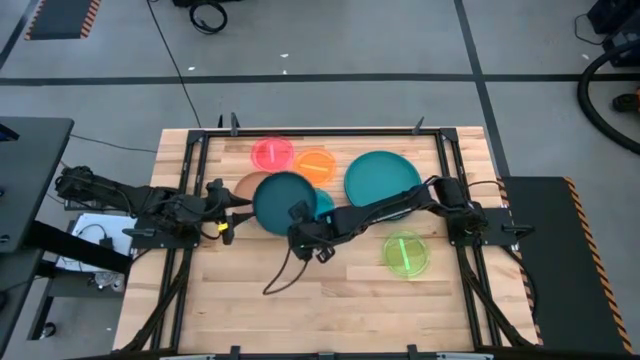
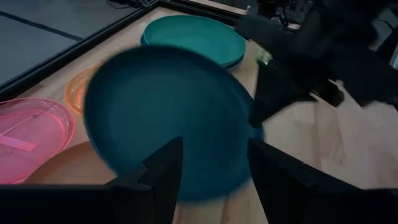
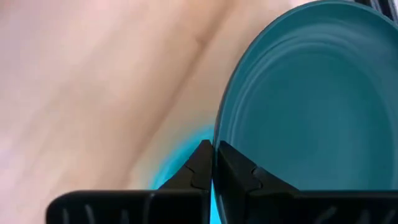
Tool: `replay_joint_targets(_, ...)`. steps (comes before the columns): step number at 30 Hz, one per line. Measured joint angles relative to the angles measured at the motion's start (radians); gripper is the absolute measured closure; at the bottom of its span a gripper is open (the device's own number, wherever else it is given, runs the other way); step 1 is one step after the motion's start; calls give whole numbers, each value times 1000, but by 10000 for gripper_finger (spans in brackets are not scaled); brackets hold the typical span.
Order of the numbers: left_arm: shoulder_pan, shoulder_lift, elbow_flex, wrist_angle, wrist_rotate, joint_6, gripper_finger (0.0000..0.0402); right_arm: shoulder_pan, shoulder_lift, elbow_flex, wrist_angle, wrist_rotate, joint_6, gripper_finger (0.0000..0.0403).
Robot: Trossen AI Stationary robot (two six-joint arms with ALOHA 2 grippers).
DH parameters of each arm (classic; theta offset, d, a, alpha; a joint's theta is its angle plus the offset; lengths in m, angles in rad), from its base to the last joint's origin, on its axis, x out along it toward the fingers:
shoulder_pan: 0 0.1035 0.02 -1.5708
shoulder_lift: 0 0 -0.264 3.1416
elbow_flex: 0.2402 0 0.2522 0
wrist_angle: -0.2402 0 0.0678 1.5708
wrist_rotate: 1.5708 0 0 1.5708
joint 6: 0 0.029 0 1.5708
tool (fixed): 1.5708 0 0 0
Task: Stack plastic plates
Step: Stack the dark blue plate on the green plate
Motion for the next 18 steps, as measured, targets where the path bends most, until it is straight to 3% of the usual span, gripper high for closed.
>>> replay_joint_targets(8, 0, 0, 0, 0, 0, -1, 214, -72, -66, 0, -192, 14, 282, 381)
replay_joint_targets(14, 0, 0, 0, 0, 0, -1, 214, -125, -76, -2, -340, 86, 551, 381)
replay_joint_targets(18, 0, 0, 0, -1, 0, -1, 214, -155, -84, -61, -393, 97, 676, 381)
